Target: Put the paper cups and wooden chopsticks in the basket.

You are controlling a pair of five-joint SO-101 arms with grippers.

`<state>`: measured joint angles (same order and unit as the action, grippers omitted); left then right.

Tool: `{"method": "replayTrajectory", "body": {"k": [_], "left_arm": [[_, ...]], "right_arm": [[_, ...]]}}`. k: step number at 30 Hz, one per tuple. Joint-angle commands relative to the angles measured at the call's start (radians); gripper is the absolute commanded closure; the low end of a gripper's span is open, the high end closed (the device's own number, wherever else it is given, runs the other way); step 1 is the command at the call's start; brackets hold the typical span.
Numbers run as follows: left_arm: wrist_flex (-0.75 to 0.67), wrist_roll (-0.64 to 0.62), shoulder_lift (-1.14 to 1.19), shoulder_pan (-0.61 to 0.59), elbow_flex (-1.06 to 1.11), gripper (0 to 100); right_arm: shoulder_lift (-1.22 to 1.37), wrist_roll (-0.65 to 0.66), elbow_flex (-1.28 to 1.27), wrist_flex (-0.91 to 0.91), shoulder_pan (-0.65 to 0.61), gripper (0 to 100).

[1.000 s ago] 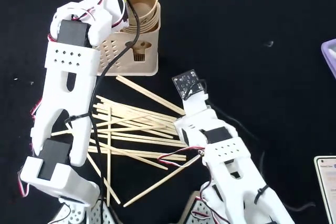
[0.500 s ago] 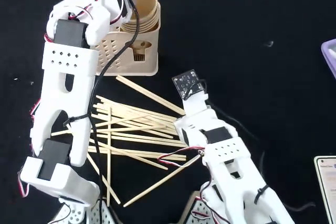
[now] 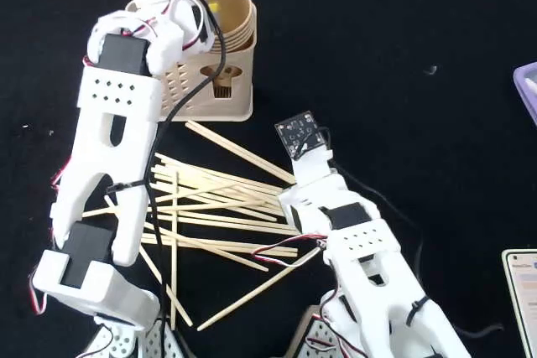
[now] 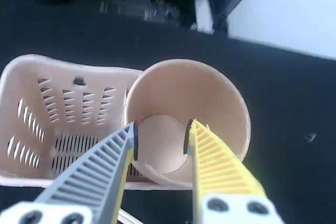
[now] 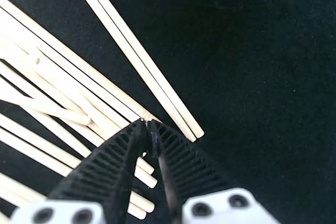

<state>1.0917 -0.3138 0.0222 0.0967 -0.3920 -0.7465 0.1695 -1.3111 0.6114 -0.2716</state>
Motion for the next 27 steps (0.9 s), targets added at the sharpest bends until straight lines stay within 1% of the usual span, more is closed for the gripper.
{"method": "replayTrajectory", "body": {"k": [1, 9, 11, 14, 19, 21, 23, 26, 27], "left_arm": [[-0.017, -0.005, -0.048, 0.002, -0.010, 82], [-0.005, -0.005, -0.049, -0.062, -0.294, 82], [0.023, -0.005, -0.049, -0.082, -0.367, 82], [0.149, -0.005, -0.049, -0.125, -0.484, 82], [0.497, -0.005, -0.038, -0.259, -0.599, 82], [0.605, -0.005, -0.037, -0.340, -0.581, 82], [0.666, -0.005, -0.037, -0.415, -0.519, 82], [0.669, 0.002, -0.051, -0.512, -0.355, 82], [0.669, 0.037, -0.063, -0.530, -0.294, 82]], "right_arm": [[-0.039, -0.003, 0.004, -0.023, 0.012, 98.6], [-0.039, -0.003, 0.004, -0.023, 0.012, 98.6], [-0.039, -0.003, 0.004, -0.023, 0.012, 98.6], [-0.039, -0.003, 0.004, -0.023, 0.012, 98.6], [-0.039, -0.003, 0.004, -0.023, 0.012, 98.6], [-0.039, -0.003, 0.004, -0.023, 0.012, 98.4], [-0.039, -0.003, 0.004, -0.023, 0.012, 98.3], [-0.039, -0.003, 0.004, -0.020, 0.011, 98.3], [-0.039, -0.003, 0.004, -0.020, 0.011, 98.3]]}}
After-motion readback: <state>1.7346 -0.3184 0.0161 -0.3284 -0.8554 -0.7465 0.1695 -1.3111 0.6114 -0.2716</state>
